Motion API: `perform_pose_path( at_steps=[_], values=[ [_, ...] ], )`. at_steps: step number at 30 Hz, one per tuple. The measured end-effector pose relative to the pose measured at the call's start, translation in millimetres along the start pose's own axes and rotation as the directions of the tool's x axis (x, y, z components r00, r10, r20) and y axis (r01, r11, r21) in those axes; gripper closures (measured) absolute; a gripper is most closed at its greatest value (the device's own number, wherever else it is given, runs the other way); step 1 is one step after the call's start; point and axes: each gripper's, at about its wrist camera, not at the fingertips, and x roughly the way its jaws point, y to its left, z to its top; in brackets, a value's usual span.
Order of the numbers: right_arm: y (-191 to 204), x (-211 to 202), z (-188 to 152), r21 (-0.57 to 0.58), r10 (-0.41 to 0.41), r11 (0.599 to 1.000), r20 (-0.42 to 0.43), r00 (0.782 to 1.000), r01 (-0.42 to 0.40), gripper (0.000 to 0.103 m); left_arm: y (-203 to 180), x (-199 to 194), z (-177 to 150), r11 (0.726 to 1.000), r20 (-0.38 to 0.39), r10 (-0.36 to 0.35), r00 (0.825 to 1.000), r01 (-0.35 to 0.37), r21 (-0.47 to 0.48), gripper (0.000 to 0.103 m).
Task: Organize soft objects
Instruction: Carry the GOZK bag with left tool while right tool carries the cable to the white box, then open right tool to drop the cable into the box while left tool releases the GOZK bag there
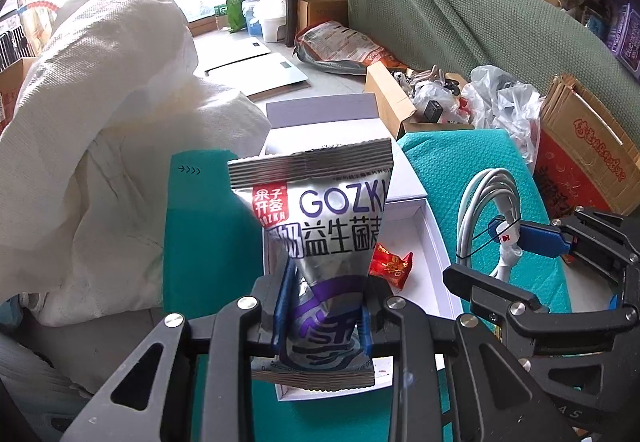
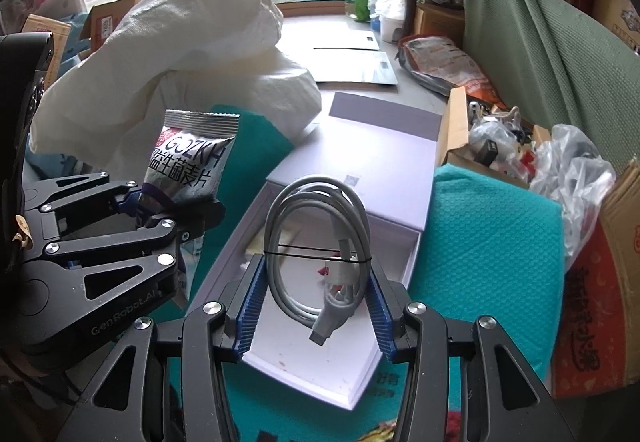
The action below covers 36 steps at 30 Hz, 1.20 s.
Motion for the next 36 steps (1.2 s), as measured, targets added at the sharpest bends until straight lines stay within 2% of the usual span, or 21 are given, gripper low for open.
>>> perform_pose_path(
  at_steps=[14, 23, 31, 33, 36],
  values=[
    [-5.1, 47.2, -20.3, 0.003, -0.019, 1.000, -0.067, 0.998, 0.019, 0.056, -3.0, 56.3, -20.4, 1.000, -0.121, -0.002, 0.993, 0.000, -0.016, 0.076],
    [-10.2, 73.7, -31.7, -0.013, -0.053, 0.999, -0.111, 0.992, 0.051, 0.056, -7.7, 80.8, -34.6, 1.000, -0.176, 0.020, 0.984, -0.018, 0.015, 0.076],
    [-14.0, 78.6, -37.9, -0.013, -0.076, 0.997, -0.129, 0.989, 0.075, 0.055, -6.0, 78.9, -35.0, 1.000, -0.145, 0.022, 0.989, -0.024, -0.013, 0.076],
    [-17.0, 78.7, -37.5, -0.003, -0.088, 0.996, -0.134, 0.987, 0.088, 0.052, -3.6, 79.2, -33.4, 0.999, -0.154, 0.021, 0.988, -0.025, -0.025, 0.076],
    [-21.4, 74.4, -35.3, 0.018, -0.093, 0.995, -0.127, 0.987, 0.096, 0.041, -1.5, 79.2, -29.9, 0.998, -0.169, 0.055, 0.984, -0.061, -0.028, 0.074]
  ],
)
